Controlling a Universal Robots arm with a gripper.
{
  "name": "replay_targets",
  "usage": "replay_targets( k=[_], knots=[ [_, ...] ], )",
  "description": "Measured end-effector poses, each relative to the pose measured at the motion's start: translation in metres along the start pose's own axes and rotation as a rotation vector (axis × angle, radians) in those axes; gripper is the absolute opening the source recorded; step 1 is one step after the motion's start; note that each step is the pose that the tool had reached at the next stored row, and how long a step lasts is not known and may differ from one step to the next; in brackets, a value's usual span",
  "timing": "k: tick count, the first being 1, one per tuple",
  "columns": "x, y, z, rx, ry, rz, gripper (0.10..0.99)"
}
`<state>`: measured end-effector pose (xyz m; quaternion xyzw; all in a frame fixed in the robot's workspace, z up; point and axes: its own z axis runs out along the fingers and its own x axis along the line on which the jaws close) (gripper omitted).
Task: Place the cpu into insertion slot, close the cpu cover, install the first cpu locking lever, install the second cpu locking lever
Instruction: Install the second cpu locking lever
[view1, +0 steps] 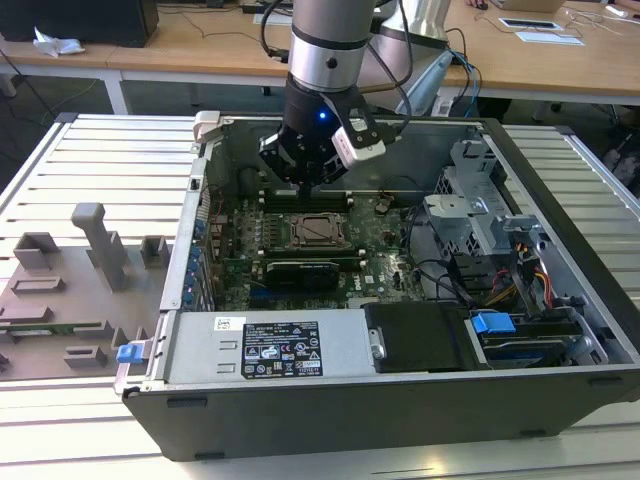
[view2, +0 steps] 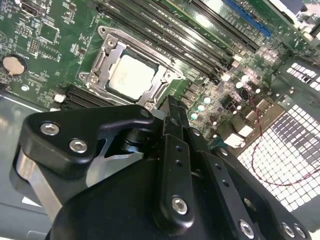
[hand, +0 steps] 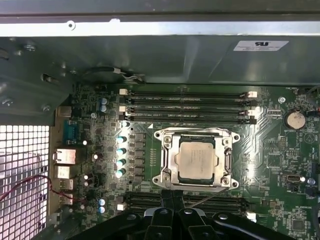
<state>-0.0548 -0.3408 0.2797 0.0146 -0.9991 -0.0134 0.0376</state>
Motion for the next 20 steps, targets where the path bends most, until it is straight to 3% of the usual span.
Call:
replay_targets(
  k=[9, 15, 20],
  knots=[
    [0.0005, -0.0097, 0.0005, -0.004, -0.0001, 0.000, 0.106],
    [0.0008, -0.0232, 0.0003, -0.004, 0.0000, 0.000, 0.106],
    [0.0010, -0.0288, 0.0006, -0.005, -0.0001, 0.000, 0.106]
  ],
)
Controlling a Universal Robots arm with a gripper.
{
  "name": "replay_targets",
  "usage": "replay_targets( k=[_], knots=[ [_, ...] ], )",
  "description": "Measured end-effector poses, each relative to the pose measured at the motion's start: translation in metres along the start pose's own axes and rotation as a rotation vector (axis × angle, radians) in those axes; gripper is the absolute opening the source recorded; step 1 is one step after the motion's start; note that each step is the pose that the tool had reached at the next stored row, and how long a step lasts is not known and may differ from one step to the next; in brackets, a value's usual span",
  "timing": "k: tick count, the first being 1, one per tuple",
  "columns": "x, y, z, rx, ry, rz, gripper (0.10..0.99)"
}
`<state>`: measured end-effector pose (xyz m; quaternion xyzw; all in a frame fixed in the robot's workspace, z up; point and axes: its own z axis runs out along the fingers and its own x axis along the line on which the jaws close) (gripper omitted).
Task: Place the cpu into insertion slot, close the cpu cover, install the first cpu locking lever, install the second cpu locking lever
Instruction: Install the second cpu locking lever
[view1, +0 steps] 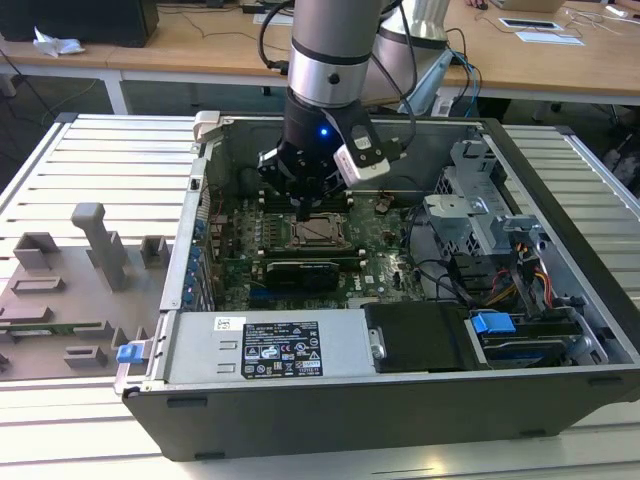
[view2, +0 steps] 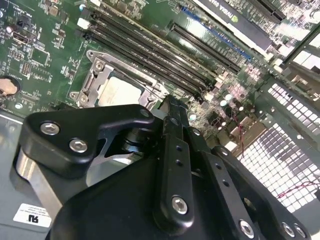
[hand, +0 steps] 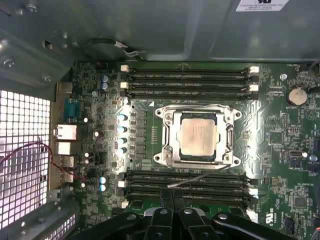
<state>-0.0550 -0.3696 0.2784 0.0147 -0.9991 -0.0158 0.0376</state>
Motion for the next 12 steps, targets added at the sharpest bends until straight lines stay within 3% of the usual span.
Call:
replay_targets(
  k=[6, 12],
  knots=[
    [-0.0088, -0.0013, -0.0001, -0.001, 0.0013, 0.000, 0.106],
    [-0.0093, -0.0060, 0.0068, -0.019, 0.0011, -0.001, 0.106]
  ],
)
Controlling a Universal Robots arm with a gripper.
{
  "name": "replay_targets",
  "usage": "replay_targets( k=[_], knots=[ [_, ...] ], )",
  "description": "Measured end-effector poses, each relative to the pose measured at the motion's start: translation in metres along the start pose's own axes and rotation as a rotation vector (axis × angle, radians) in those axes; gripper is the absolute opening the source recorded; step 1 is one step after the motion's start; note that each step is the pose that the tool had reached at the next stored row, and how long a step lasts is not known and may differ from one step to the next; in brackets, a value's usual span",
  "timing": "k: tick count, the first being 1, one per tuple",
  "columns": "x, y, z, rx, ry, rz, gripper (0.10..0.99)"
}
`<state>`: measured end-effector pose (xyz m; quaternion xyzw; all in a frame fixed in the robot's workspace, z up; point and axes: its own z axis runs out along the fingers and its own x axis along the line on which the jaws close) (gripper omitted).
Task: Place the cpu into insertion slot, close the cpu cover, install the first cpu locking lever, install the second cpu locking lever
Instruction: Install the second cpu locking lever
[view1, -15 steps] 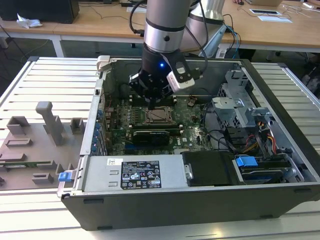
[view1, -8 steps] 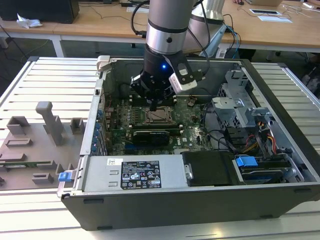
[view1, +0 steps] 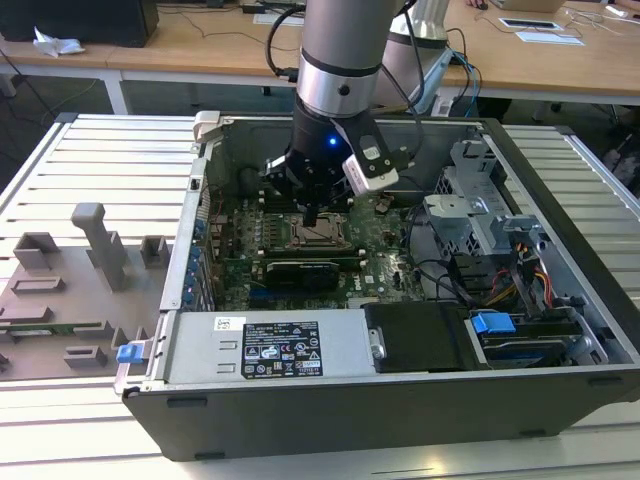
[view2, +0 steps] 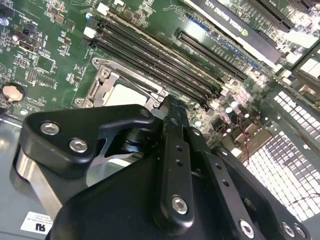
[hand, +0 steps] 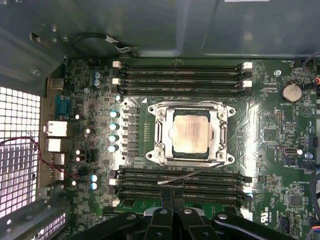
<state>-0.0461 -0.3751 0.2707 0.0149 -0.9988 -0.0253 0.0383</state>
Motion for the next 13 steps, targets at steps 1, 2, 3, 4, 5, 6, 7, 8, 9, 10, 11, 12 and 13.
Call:
replay_targets(
  k=[1, 2, 3, 4, 5, 6, 7, 8, 9, 10, 11, 12, 13],
  knots=[
    [-0.0003, -0.0001, 0.0010, -0.002, 0.0003, 0.000, 0.106],
    [-0.0004, -0.0001, 0.0020, -0.004, 0.0006, 0.000, 0.106],
    [-0.0006, 0.0000, 0.0037, -0.008, 0.0010, 0.003, 0.106],
    [-0.0007, 0.0000, 0.0044, -0.011, 0.0011, 0.004, 0.106],
    [-0.0008, 0.0000, 0.0051, -0.015, 0.0009, 0.006, 0.106],
    [-0.0010, 0.0000, 0.0061, -0.021, 0.0003, 0.011, 0.106],
    [-0.0012, 0.0000, 0.0073, -0.027, -0.0002, 0.019, 0.106],
    [-0.0013, -0.0002, 0.0086, -0.032, -0.0003, 0.029, 0.106],
    [-0.0014, -0.0002, 0.0097, -0.033, -0.0003, 0.034, 0.106],
    [-0.0015, -0.0003, 0.0109, -0.033, -0.0003, 0.037, 0.106],
    [-0.0016, -0.0004, 0.0128, -0.034, -0.0004, 0.043, 0.106],
    [-0.0016, -0.0005, 0.0140, -0.039, -0.0010, 0.054, 0.106],
    [-0.0016, -0.0006, 0.0156, -0.046, -0.0017, 0.061, 0.106]
  ],
)
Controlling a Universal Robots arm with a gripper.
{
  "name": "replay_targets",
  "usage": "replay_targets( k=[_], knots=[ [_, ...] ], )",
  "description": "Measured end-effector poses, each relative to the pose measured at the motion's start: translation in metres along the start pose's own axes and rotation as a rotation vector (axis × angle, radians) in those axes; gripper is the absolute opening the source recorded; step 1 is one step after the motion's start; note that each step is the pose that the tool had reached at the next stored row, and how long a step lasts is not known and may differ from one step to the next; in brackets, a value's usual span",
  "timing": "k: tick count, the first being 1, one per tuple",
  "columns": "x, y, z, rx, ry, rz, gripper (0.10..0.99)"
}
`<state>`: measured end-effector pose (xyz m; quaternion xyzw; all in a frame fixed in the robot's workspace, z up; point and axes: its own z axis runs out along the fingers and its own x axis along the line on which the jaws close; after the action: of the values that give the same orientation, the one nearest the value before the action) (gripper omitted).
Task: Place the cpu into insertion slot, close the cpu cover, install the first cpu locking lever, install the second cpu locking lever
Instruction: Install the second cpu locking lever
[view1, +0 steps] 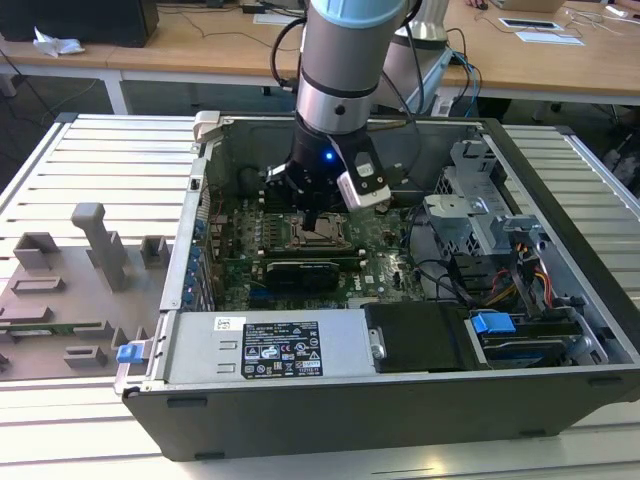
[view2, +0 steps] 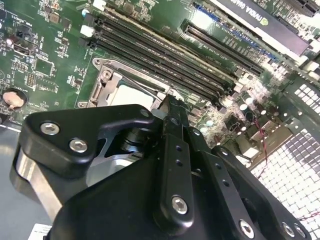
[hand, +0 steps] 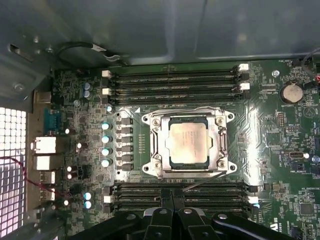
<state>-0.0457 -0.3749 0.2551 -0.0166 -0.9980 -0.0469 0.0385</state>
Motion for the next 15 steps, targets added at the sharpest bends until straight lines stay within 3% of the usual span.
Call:
replay_targets(
  k=[2, 10, 15],
  knots=[
    [0.0020, -0.0033, 0.0055, -0.006, 0.0000, 0.002, 0.106],
    [0.0129, -0.0064, 0.0293, -0.007, 0.0001, 0.002, 0.106],
    [0.0183, -0.0073, 0.0365, -0.015, 0.0006, 0.000, 0.106]
  ],
)
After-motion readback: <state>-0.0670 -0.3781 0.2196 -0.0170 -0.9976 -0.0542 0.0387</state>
